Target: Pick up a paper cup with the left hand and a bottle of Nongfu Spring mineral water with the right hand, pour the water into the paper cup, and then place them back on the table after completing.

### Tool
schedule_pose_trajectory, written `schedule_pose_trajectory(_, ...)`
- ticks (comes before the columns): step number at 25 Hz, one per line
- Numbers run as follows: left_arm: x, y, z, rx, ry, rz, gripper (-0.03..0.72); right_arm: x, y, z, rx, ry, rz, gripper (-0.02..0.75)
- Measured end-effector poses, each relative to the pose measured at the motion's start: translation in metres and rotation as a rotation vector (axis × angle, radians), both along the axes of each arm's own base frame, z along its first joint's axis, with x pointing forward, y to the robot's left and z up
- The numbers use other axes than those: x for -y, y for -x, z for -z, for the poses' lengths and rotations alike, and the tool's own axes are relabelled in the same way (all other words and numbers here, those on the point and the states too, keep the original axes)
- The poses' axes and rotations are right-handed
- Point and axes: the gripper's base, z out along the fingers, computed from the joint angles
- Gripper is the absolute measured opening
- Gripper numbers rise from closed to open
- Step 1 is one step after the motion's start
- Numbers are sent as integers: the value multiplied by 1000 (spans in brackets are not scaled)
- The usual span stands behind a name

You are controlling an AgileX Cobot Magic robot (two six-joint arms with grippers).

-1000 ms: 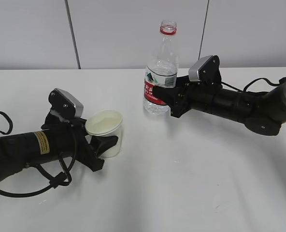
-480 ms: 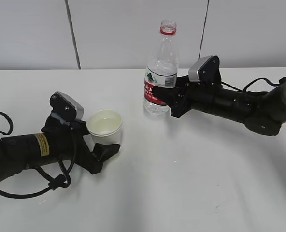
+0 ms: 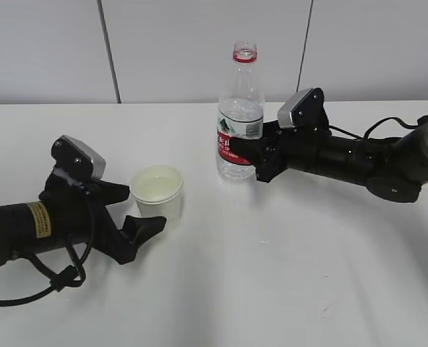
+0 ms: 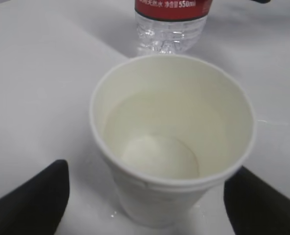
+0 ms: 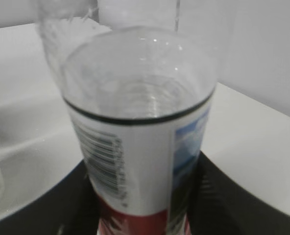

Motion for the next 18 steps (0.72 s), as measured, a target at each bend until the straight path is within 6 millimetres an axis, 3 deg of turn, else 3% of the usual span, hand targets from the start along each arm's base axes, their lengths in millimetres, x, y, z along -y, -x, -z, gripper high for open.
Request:
schedule_pose_trajectory(10, -8, 26, 1, -35, 37, -31, 585, 0, 1, 11, -23, 3, -7, 345)
schedule_pose_trajectory(18, -9, 26, -11, 33, 56, -46, 573, -1, 2, 15, -28, 2, -14, 352)
